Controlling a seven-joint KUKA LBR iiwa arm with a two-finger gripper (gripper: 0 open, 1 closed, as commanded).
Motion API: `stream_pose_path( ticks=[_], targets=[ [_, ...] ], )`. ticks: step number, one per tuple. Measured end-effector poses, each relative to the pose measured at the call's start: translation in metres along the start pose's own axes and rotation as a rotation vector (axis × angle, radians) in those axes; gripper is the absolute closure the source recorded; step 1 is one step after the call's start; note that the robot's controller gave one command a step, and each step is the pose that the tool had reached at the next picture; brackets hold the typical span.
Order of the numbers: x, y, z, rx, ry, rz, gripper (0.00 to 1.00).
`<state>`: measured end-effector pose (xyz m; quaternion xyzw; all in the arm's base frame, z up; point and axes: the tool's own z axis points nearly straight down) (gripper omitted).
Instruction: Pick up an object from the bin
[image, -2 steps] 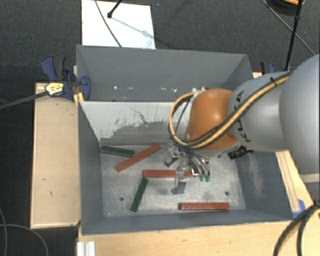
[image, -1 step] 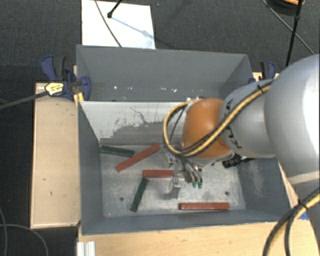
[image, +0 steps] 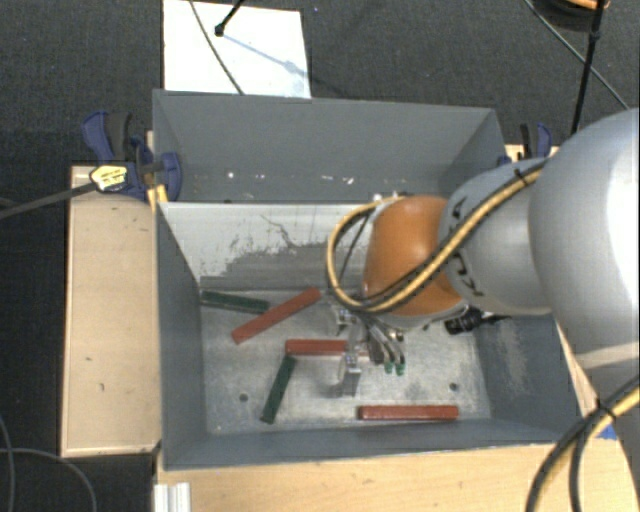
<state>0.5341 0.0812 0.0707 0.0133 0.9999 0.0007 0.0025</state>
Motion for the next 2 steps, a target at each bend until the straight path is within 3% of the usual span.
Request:
stream_pose_path(
  ticks=[1,2],
  targets=[
    [-0.001,0.000,0.000,0.000,-0.001,0.000,1.00],
    [-0.003,0.000,-0.075,-0.001,-0.004,-0.003,1.00]
  ],
)
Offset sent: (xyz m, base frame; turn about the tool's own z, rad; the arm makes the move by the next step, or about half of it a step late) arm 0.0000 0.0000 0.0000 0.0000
